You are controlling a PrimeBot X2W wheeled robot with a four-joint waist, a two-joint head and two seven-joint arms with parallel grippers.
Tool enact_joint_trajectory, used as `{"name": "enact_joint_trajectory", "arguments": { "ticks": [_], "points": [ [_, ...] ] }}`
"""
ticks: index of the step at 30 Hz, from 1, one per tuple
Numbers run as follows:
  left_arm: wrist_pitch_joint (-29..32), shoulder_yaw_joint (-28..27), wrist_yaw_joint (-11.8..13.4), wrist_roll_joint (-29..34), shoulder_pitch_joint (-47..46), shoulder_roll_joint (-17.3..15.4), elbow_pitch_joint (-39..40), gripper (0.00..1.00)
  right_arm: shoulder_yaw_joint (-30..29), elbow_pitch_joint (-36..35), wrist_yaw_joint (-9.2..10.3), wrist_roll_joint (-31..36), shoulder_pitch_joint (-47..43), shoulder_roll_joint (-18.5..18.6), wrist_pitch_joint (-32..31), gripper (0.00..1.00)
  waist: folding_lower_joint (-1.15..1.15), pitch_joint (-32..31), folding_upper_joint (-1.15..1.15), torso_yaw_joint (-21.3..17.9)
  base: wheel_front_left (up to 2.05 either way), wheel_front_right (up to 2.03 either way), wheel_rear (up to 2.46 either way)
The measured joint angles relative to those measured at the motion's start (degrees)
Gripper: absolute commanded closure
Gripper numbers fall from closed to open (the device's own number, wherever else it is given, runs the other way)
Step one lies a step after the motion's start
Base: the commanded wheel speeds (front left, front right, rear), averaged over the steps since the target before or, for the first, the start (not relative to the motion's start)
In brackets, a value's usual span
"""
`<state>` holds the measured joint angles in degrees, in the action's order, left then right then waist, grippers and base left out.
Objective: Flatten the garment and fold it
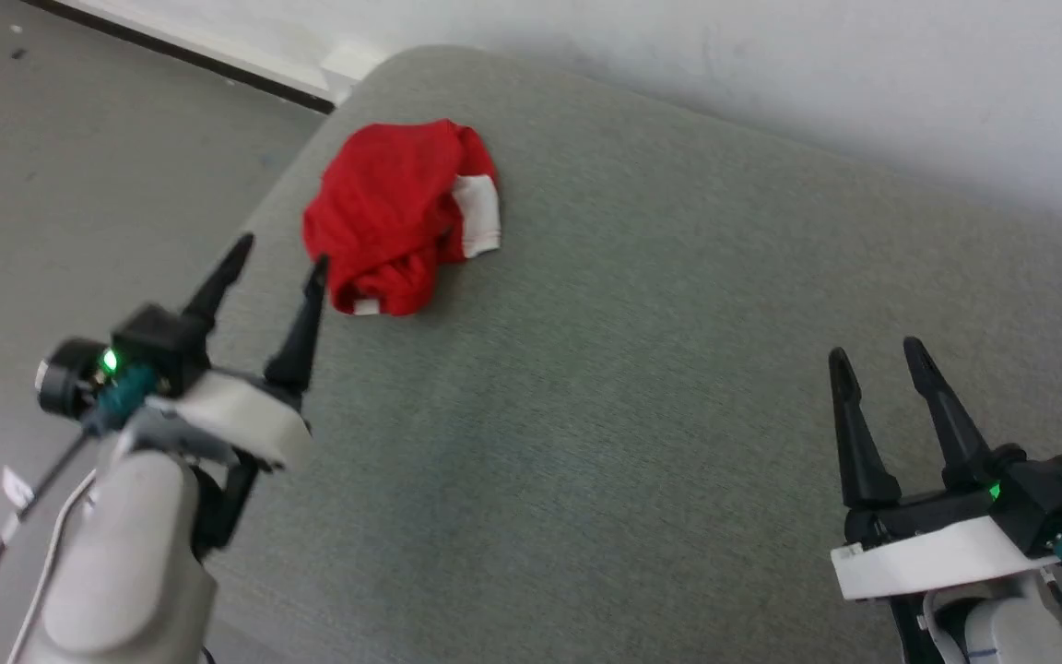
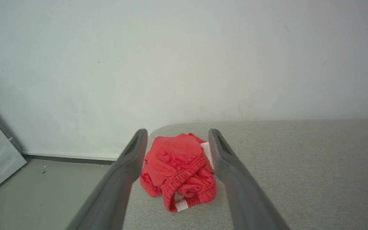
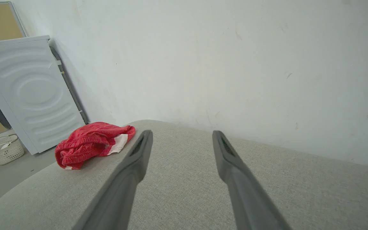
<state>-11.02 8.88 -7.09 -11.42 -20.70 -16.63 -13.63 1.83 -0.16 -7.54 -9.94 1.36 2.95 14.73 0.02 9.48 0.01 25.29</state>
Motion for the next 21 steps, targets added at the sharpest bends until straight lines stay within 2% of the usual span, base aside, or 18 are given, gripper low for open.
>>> {"name": "enact_joint_trajectory", "arguments": {
  "ticks": [5,11,16,21],
  "points": [
    [7.8,1.7,0.0,-5.2,-10.5,-5.6,-8.8,0.0,0.7,-1.9,0.0,1.3,2.4,0.0,0.0,0.0,0.0,4.2,0.0,-3.7,0.0,0.0,0.0],
    [21.8,6.8,0.0,-17.8,-21.5,-12.1,-18.3,0.0,1.2,-3.0,0.0,1.8,4.6,-0.1,0.0,0.0,0.0,9.3,0.0,-8.0,0.0,0.0,0.0],
    [32.1,6.5,0.0,-23.1,-27.9,-15.4,-25.8,0.0,1.8,-3.8,0.0,1.7,5.8,-0.1,0.0,0.0,0.0,13.1,0.0,-11.7,0.0,0.0,0.0],
    [40.9,6.4,0.0,-27.1,-30.3,-17.5,-31.0,0.0,1.9,-4.6,0.0,1.4,6.6,-0.1,0.0,0.0,-0.01,16.0,0.0,-15.5,0.0,0.0,0.0]
  ]
}}
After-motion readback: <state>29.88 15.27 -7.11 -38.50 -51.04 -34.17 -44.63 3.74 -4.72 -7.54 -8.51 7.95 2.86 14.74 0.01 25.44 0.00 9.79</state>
